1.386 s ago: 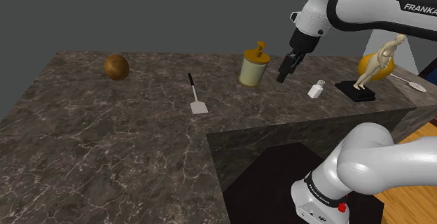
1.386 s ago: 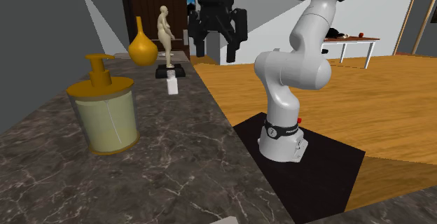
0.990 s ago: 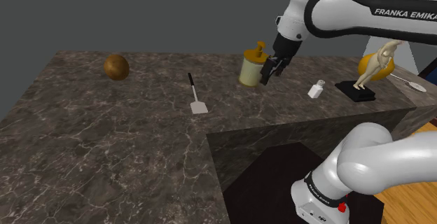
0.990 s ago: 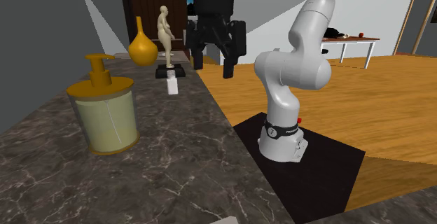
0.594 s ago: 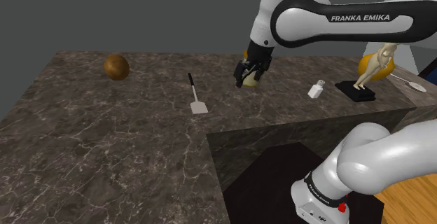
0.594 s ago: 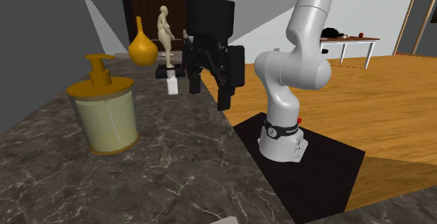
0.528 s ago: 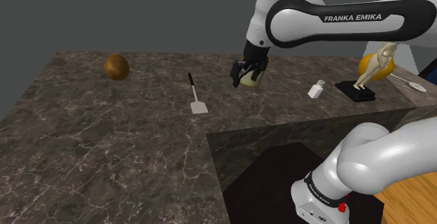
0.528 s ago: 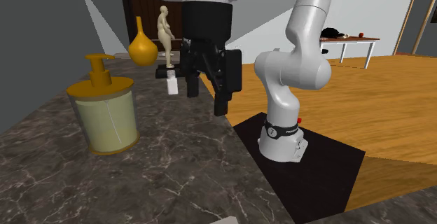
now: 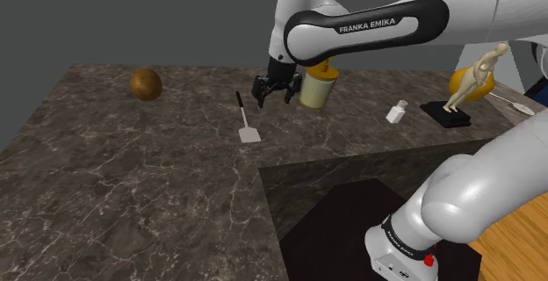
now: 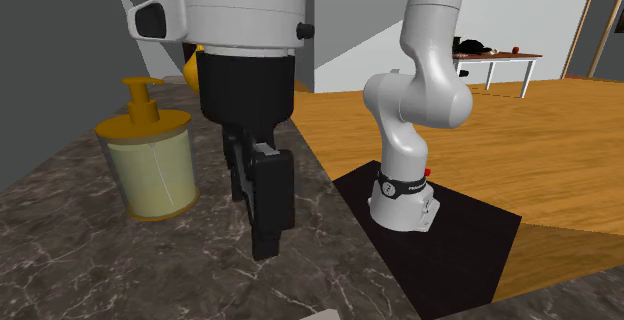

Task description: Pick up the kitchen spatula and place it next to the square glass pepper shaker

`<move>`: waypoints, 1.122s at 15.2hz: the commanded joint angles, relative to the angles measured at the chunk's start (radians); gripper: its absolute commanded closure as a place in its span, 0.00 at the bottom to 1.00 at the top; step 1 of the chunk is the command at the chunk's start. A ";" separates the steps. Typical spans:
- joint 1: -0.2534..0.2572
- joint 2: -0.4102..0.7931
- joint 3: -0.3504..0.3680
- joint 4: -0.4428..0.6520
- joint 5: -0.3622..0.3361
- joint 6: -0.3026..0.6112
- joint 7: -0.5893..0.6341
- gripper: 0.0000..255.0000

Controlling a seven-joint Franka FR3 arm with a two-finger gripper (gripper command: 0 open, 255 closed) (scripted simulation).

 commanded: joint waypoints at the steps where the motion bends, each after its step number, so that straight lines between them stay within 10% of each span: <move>1: 0.000 0.081 0.017 0.061 -0.021 0.019 0.075 0.00; 8: 0.021 0.350 0.025 0.307 -0.104 0.034 0.283 0.00; 17: 0.023 0.394 0.019 0.261 -0.120 0.123 0.294 0.00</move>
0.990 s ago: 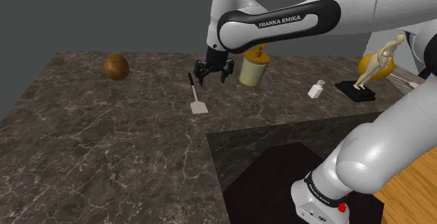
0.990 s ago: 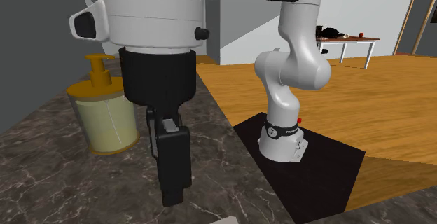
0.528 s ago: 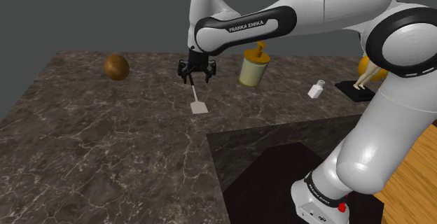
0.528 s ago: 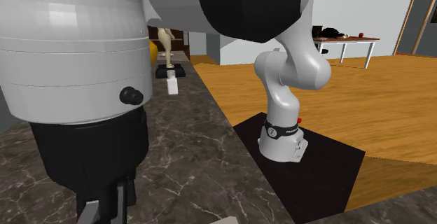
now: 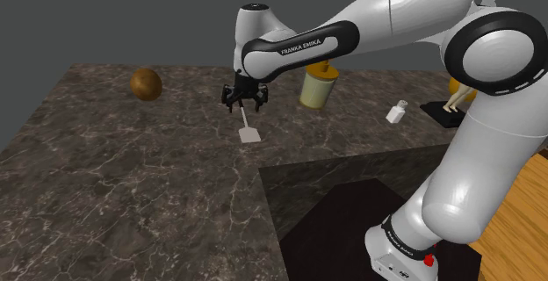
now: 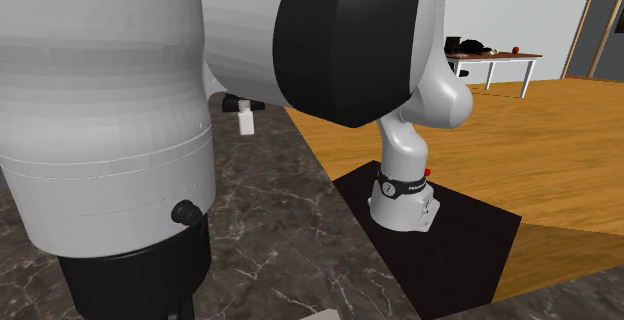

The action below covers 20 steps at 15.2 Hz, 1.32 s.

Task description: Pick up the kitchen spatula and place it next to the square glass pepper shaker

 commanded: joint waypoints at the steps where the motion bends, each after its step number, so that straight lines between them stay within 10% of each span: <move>1: 0.001 0.003 0.000 -0.002 -0.001 0.005 0.001 0.00; 6: 0.001 0.003 0.000 -0.002 -0.001 0.005 0.001 0.00; 7: 0.001 0.003 0.000 -0.002 -0.001 0.005 0.001 1.00; 20: -0.001 -0.019 0.002 0.025 0.008 -0.043 -0.006 1.00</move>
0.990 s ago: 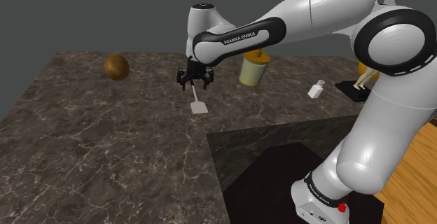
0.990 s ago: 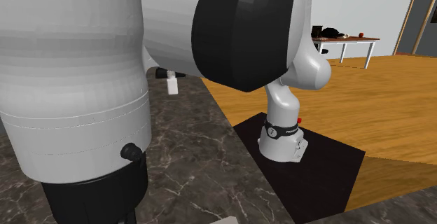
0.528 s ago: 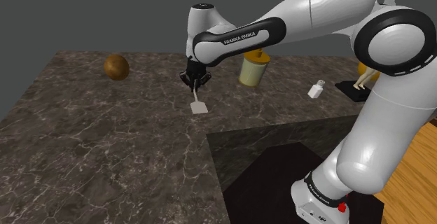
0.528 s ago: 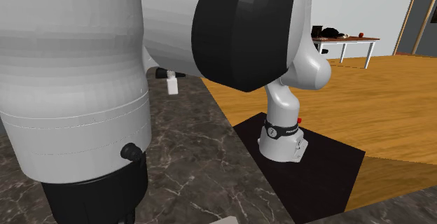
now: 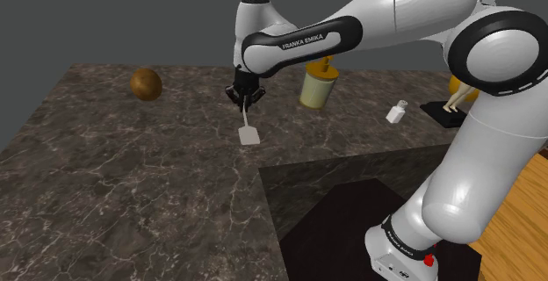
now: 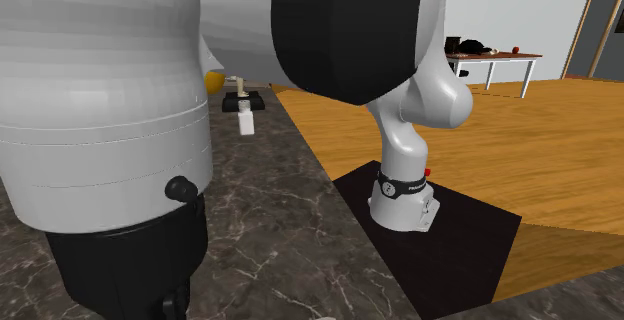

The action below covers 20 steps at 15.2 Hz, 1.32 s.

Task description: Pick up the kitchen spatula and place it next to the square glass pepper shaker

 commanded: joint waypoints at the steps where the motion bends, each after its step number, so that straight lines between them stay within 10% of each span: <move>1: -0.001 -0.011 0.001 0.013 0.004 -0.024 -0.004 1.00; 20: -0.002 -0.066 0.006 0.200 0.028 -0.263 -0.028 1.00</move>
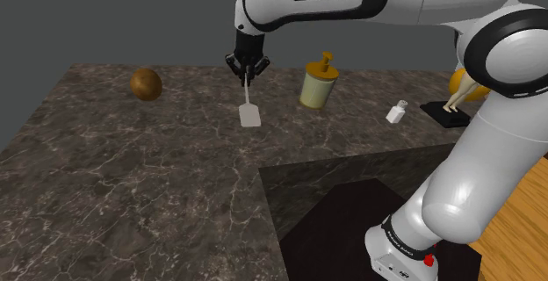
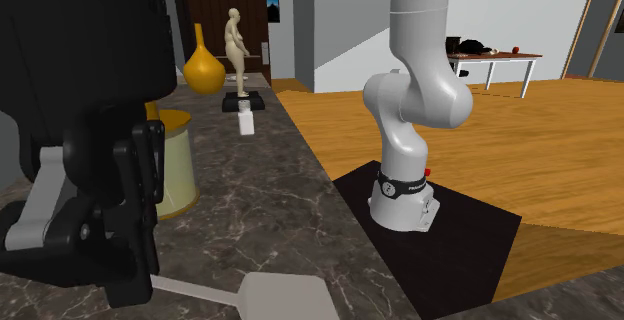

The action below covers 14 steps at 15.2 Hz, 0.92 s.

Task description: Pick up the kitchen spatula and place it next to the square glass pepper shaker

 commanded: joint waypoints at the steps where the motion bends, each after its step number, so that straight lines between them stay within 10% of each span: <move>1: -0.001 -0.006 0.000 0.019 0.002 -0.025 -0.004 1.00; 8: 0.001 -0.006 0.001 0.103 0.004 -0.109 -0.008 1.00; 14: -0.075 -0.164 -0.054 -0.092 0.048 -0.061 -0.142 1.00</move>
